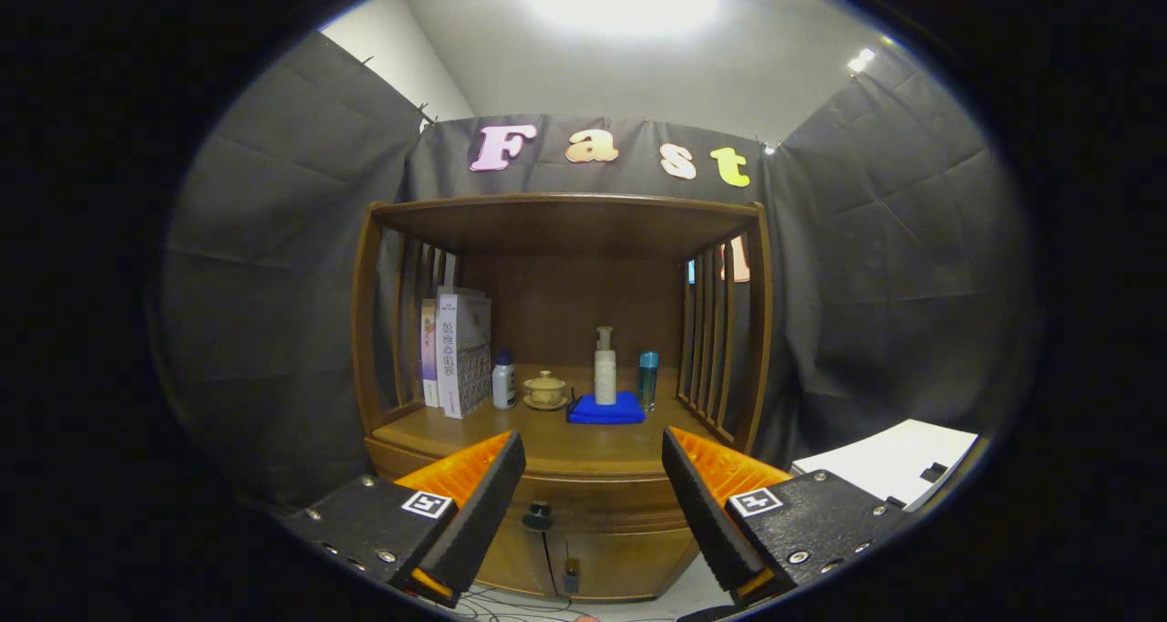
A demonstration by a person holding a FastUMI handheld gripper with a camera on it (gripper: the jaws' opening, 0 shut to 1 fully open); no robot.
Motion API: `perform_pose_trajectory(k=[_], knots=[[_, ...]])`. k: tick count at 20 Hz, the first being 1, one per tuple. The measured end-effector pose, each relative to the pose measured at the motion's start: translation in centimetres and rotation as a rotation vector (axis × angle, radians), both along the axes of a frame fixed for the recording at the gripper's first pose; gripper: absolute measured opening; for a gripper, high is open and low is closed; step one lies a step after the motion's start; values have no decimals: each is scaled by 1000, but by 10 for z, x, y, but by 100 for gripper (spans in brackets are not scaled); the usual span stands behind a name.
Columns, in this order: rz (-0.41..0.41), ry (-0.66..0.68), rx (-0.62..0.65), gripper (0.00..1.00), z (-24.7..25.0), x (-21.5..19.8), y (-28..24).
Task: Pull open the drawer, take out the items inside it, and place them on the countertop above the cabinet.
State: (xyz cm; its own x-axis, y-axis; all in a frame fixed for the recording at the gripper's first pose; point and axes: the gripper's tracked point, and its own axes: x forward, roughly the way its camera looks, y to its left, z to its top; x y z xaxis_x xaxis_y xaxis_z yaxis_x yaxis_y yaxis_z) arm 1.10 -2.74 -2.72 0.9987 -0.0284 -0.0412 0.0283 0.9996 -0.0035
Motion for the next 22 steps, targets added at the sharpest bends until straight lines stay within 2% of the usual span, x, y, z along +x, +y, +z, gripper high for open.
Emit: perform_pose_trajectory(k=[4,11,22], knots=[[-16,6,-74,95,-9,5,-2],[53,72,-19,95,-57,22,20],[50,224,-77,94,-139,54,54]])
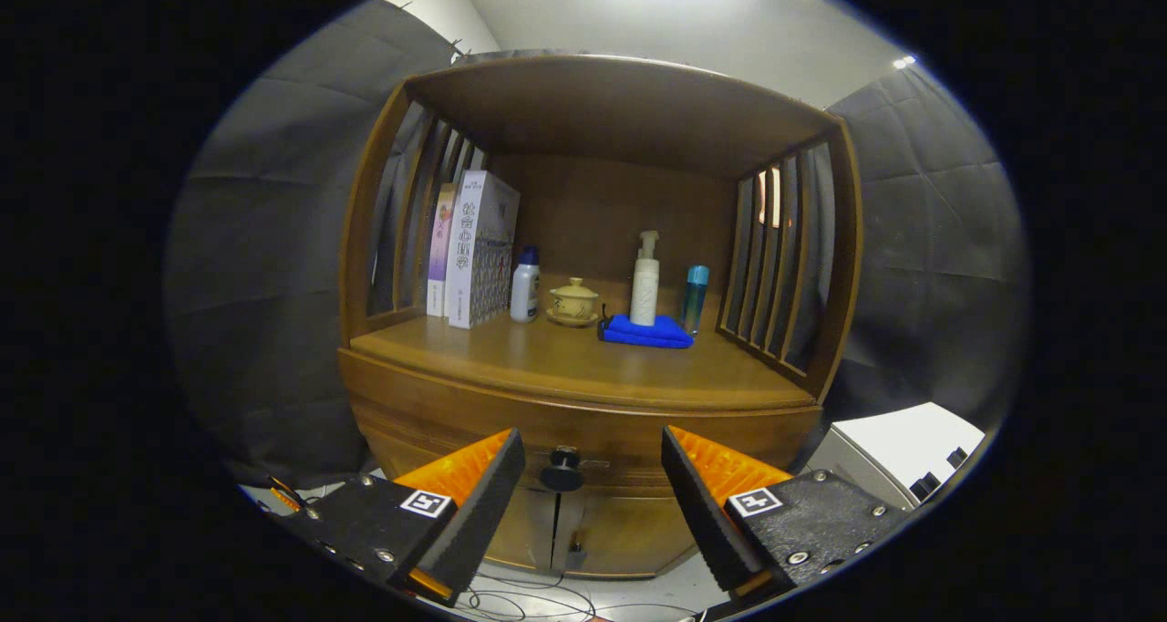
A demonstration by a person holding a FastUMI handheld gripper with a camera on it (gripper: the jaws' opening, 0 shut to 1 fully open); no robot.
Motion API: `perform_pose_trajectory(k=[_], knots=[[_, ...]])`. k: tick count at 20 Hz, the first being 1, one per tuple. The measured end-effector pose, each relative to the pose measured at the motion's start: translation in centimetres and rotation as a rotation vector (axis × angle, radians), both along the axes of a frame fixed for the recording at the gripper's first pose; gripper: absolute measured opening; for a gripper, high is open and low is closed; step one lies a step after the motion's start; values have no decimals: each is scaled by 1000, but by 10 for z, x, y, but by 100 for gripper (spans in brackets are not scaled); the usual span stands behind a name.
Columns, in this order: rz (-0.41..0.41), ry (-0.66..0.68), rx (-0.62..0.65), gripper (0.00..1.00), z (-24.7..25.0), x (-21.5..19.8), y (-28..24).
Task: Pull open the drawer, take out the items inside it, and place them on the countertop above the cabinet.
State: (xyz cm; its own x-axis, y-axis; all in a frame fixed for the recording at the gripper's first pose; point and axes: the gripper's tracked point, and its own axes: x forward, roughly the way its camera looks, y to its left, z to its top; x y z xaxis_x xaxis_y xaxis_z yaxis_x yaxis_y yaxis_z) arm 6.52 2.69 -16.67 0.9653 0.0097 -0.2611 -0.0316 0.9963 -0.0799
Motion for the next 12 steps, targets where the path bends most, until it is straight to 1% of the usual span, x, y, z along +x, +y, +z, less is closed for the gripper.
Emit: perform_pose_trajectory(k=[4,8,12], knots=[[-14,23,21,95,-25,12,7],[-46,60,23,95,-57,21,9],[-52,73,31,95,-71,30,13]])
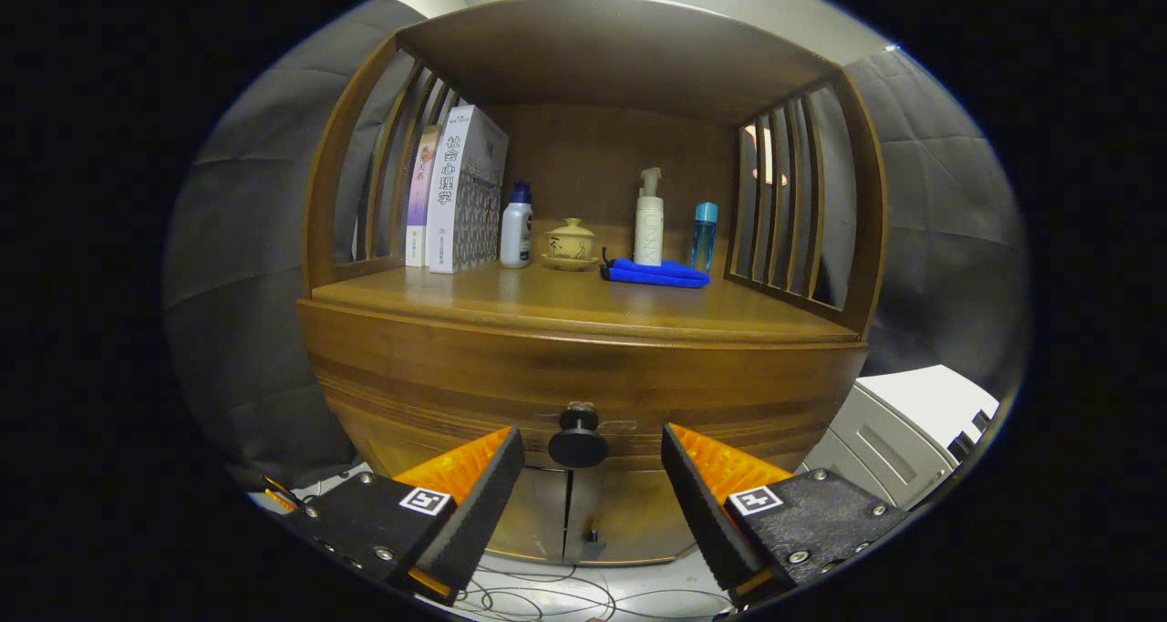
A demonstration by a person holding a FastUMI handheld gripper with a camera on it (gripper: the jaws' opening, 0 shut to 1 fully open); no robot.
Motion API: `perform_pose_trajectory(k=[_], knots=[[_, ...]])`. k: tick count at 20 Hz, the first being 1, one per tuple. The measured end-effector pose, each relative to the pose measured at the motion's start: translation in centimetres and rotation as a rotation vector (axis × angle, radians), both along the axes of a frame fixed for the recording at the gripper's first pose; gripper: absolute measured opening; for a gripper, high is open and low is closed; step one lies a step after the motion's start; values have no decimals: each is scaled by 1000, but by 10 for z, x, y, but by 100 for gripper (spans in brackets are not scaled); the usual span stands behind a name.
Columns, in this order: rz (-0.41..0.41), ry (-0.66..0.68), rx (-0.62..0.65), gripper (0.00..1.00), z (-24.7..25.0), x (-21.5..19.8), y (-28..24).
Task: Pull open the drawer, take out the items inside it, and place them on the countertop above the cabinet.
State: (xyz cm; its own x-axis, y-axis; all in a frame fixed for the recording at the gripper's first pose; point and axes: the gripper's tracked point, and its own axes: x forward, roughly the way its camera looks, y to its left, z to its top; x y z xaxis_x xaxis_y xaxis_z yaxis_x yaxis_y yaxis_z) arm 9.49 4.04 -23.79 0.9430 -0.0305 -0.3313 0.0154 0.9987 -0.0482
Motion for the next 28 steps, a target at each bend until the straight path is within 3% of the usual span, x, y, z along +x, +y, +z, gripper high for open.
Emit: perform_pose_trajectory(k=[5,7,10,12,15,18,28], knots=[[-31,-10,16,94,-8,24,-6],[-23,5,63,88,-16,31,-3],[9,12,147,65,-23,39,8],[-2,23,139,50,-27,40,8],[-7,13,129,45,-27,39,9],[-34,0,128,32,-29,38,8],[-41,31,137,31,-23,-29,9]])
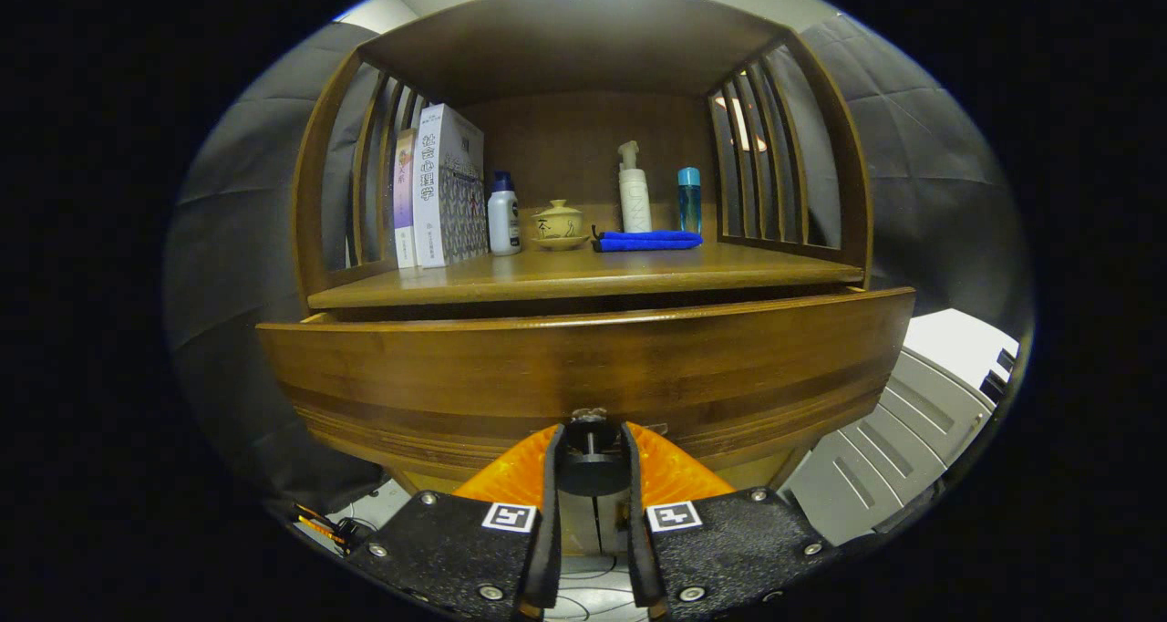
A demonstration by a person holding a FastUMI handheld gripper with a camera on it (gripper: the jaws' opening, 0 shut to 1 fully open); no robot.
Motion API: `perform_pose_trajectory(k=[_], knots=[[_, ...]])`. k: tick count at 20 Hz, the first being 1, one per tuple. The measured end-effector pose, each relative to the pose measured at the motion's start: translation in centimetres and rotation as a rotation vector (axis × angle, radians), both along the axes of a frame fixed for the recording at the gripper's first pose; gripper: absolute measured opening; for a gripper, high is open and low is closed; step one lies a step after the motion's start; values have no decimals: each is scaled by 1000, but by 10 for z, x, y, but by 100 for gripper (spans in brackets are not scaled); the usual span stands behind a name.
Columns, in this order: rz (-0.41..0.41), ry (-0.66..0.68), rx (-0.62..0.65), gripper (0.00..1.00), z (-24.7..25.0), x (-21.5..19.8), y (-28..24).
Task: Pull open the drawer, take out the items inside it, and place them on the countertop above the cabinet.
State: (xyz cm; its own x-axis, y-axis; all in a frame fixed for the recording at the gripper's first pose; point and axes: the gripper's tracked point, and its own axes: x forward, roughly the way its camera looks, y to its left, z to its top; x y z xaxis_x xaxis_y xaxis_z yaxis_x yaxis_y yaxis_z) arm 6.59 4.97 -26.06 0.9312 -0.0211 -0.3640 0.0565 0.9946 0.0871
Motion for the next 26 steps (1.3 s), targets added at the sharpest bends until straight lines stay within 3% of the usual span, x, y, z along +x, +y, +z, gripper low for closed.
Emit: perform_pose_trajectory(k=[10,18,24,26], knots=[[4,33,-2,30,4,-83,7],[17,54,1,30,1,-124,10],[26,75,-7,30,0,-132,12],[46,89,3,39,-1,-136,15]])
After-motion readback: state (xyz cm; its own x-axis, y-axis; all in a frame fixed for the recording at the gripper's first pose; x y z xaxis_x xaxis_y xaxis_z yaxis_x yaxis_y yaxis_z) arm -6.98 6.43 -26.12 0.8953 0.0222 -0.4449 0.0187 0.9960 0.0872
